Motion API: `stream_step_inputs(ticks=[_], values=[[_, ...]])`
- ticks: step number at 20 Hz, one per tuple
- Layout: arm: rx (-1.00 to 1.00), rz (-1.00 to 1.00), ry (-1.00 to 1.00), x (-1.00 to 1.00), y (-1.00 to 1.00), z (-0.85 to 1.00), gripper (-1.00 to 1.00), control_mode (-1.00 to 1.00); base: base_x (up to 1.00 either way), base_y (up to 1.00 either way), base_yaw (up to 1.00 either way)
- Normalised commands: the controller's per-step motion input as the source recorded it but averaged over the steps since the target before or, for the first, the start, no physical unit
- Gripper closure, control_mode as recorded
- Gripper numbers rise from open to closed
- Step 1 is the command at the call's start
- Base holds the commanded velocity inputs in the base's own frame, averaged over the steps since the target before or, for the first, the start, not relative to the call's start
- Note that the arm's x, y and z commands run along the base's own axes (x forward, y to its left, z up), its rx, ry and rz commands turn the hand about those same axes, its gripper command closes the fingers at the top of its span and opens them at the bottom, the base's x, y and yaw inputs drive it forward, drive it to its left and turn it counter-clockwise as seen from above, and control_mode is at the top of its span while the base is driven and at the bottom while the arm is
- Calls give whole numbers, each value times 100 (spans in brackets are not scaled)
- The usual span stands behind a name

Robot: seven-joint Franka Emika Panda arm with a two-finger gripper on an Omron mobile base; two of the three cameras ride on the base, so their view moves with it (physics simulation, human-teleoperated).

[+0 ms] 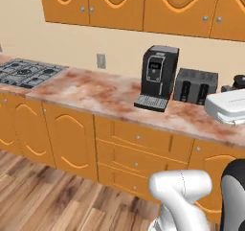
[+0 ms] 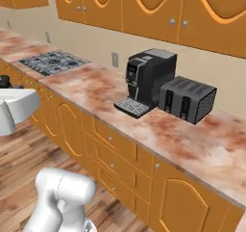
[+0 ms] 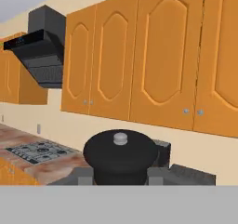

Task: Retrieve the shaker from the cabinet and place it next the steak on a plate on the dining table.

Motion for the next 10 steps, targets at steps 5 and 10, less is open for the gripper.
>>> stream_step_inputs(ticks=[5, 10], values=[[0, 0, 0, 0, 0, 0, 100, 100, -2, 0, 100], [0, 0, 0, 0, 0, 0, 100, 100, 0, 2, 100]])
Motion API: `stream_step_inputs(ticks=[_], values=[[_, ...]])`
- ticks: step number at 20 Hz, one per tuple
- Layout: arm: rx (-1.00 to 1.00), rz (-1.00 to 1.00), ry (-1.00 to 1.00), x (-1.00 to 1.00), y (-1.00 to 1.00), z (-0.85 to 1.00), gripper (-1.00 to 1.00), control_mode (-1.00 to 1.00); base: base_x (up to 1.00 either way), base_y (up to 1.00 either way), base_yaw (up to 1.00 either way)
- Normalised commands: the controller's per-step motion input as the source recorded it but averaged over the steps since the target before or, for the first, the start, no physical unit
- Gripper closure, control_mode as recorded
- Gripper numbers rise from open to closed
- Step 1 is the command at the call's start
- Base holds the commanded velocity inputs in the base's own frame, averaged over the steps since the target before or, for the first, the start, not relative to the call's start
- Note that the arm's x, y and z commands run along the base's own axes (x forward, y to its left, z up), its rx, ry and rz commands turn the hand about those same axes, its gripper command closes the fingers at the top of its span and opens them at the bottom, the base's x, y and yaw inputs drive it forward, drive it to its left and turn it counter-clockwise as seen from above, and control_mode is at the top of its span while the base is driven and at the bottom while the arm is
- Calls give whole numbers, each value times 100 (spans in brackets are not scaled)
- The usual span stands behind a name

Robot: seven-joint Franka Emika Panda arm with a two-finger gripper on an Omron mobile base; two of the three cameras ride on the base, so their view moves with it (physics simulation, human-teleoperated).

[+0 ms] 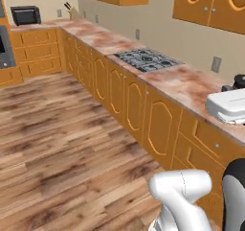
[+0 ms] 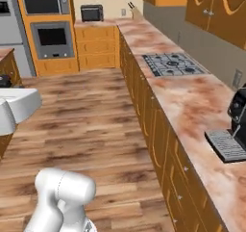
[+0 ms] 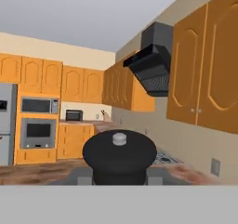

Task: Retrieve the shaker from the cabinet and place it next the steak on a plate on the dining table.

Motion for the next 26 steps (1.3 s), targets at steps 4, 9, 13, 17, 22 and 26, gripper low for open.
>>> stream_step_inputs(ticks=[4, 9, 13, 17, 22, 26], values=[[0, 0, 0, 0, 0, 0, 100, 100, 0, 8, 100], [0, 0, 0, 0, 0, 0, 100, 100, 0, 8, 100], [0, 0, 0, 0, 0, 0, 100, 100, 29, 52, 67], [0, 0, 0, 0, 0, 0, 100, 100, 51, 100, 0], [0, 0, 0, 0, 0, 0, 100, 100, 42, 100, 0], [0, 0, 0, 0, 0, 0, 100, 100, 42, 100, 0]])
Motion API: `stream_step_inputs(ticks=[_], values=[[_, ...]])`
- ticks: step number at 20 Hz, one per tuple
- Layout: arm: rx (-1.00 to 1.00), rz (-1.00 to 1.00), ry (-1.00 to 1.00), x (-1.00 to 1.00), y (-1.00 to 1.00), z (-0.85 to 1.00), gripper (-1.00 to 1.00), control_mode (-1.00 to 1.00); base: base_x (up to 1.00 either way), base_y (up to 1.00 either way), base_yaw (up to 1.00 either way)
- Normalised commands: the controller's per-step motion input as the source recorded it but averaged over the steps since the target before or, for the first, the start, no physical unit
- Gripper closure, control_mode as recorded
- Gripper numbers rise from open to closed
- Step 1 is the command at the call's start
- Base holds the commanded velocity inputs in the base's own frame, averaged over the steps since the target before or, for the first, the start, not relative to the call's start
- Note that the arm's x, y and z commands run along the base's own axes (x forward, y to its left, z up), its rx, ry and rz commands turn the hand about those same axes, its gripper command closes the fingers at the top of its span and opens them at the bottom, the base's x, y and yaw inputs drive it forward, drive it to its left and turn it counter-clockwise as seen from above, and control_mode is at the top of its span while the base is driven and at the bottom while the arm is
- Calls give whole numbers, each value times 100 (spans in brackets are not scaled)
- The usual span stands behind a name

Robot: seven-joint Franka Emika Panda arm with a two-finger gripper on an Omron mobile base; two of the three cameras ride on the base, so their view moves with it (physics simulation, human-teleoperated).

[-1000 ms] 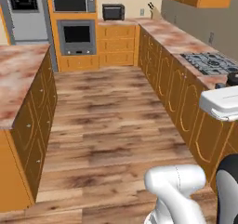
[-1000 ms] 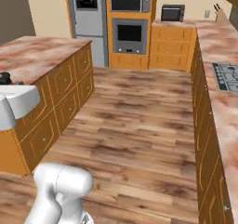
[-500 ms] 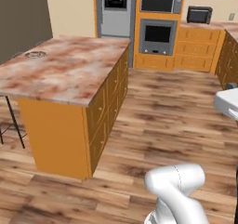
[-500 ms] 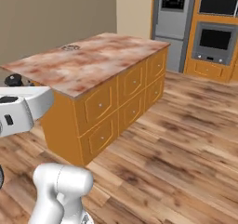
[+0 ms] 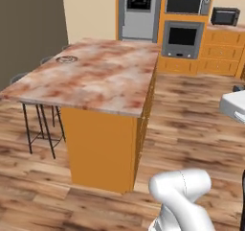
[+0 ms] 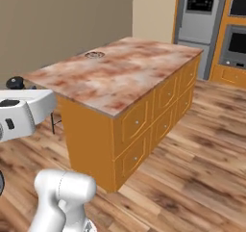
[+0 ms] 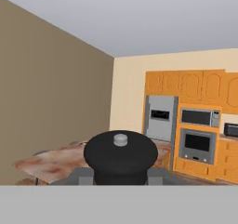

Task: Retrieve the shaker from the cabinet and place it next the steak on a plate on the dining table.

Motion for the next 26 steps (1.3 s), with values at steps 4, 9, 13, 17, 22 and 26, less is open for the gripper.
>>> stream_step_inputs(ticks=[4, 9, 13, 17, 22, 26], values=[[0, 0, 0, 0, 0, 0, 100, 100, 14, 100, 0], [0, 0, 0, 0, 0, 0, 100, 100, 3, 100, 0], [0, 0, 0, 0, 0, 0, 100, 100, 21, 100, -1], [0, 0, 0, 0, 0, 0, 100, 100, 60, 100, -35], [0, 0, 0, 0, 0, 0, 100, 100, 38, 62, -82], [0, 0, 0, 0, 0, 0, 100, 100, 23, 50, -87]])
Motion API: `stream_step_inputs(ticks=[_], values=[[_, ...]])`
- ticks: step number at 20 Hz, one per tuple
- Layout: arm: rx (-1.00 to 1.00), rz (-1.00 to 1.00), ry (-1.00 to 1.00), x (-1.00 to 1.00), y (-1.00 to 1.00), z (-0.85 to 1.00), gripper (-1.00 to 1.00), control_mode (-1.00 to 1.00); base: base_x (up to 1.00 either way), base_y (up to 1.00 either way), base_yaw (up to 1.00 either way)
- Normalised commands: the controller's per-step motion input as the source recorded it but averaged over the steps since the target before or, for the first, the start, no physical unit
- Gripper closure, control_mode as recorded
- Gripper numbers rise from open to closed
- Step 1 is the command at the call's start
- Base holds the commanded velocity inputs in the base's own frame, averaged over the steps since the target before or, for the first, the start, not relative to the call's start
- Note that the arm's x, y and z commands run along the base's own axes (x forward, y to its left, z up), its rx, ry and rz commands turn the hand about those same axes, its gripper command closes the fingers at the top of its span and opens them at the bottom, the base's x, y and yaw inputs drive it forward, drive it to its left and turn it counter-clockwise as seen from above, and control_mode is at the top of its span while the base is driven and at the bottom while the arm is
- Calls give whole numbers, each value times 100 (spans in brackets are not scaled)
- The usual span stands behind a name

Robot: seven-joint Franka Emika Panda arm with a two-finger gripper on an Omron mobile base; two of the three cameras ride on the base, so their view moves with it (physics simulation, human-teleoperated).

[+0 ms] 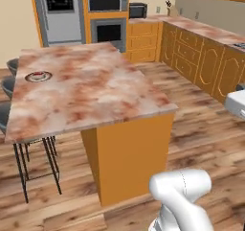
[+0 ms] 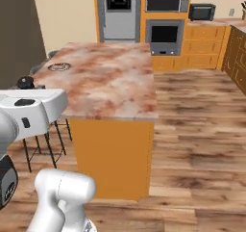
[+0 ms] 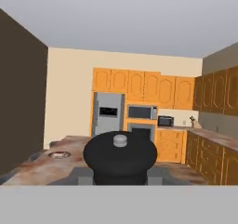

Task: Retrieve the shaker from the cabinet and place it next the steak on a plate on the dining table.

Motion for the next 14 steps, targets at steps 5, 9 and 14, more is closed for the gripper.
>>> stream_step_inputs(ticks=[5, 9, 14], values=[[0, 0, 0, 0, 0, 0, 100, 100, 0, 88, -66], [0, 0, 0, 0, 0, 0, 100, 100, -14, 100, -42], [0, 0, 0, 0, 0, 0, 100, 100, -24, 100, -34]])
